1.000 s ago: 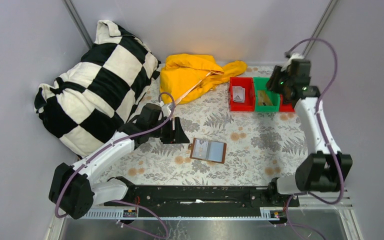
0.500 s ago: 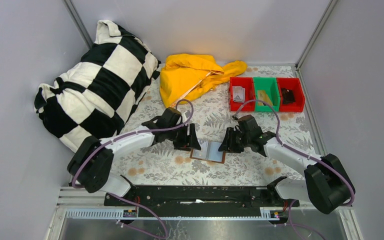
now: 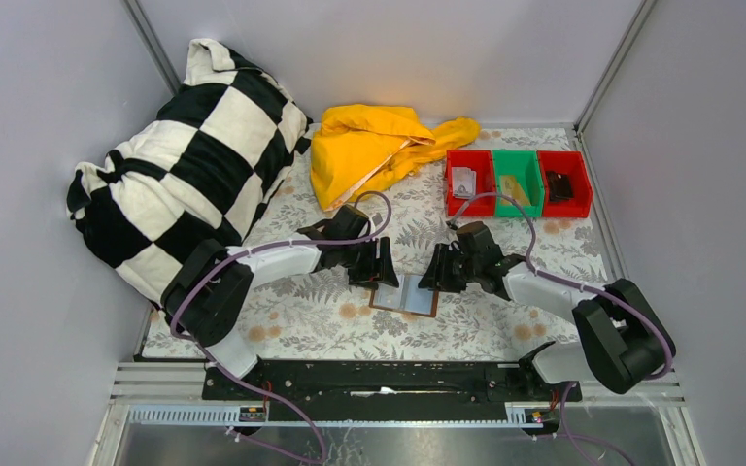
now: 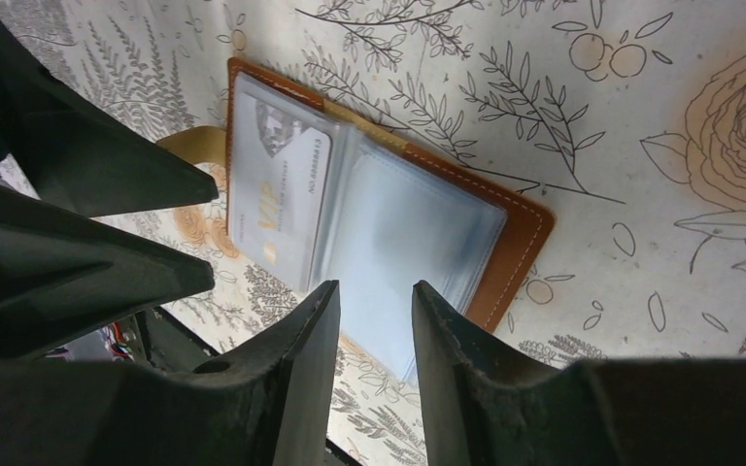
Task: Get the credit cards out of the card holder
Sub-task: Remove the credit card from the card holder.
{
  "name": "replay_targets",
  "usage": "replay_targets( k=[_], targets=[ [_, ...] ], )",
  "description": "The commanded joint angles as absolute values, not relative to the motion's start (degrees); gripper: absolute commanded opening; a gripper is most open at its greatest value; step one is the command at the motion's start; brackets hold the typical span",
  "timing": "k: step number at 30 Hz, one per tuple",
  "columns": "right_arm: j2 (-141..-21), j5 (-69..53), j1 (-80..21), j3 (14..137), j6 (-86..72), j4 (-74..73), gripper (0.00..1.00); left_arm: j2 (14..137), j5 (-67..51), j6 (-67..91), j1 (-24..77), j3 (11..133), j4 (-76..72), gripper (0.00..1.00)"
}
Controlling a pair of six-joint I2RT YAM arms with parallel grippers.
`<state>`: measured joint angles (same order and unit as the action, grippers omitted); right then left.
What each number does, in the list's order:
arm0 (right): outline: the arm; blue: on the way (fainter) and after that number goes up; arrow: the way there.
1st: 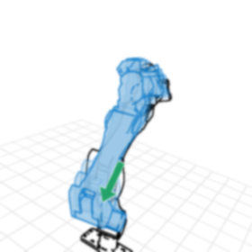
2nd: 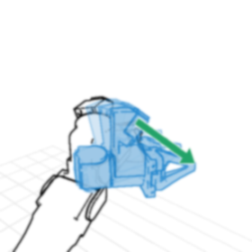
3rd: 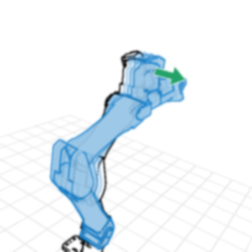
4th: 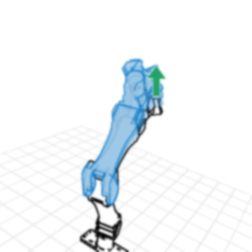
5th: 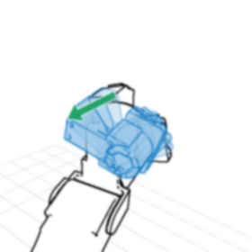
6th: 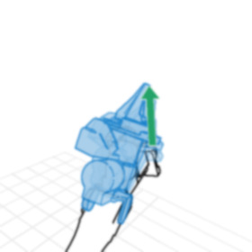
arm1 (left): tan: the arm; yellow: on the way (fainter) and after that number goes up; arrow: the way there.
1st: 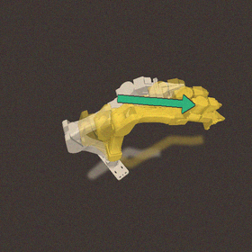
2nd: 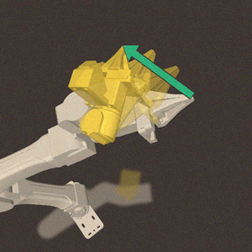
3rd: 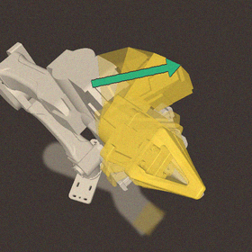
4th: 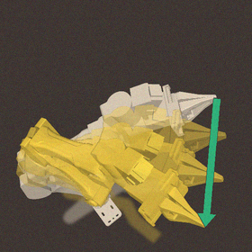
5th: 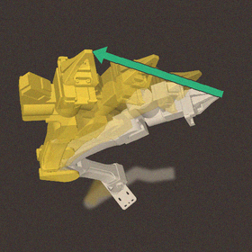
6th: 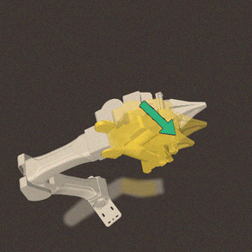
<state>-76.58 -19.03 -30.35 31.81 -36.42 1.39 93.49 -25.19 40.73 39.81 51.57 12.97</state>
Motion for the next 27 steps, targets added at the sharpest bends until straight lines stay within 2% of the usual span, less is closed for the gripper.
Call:
replay_targets(
  k=[1,18,27],
  targets=[
    [-79.13,-19.58,-30.73,31.64,-35.33,4.89,0.41,94.32,-21.37,38.91,39.97,55.06,14.49,0.65],
    [-80.99,-18.98,-30.7,27.7,-34.76,7.47,0.38,97.01,-23.18,38.53,39.99,54.05,12.04,0.59],
    [-82.71,-19.66,-30.75,26.16,-35.34,9.57,0.36,95.98,-34.48,42.38,39.97,52.26,1.52,0.56]
  ],
)
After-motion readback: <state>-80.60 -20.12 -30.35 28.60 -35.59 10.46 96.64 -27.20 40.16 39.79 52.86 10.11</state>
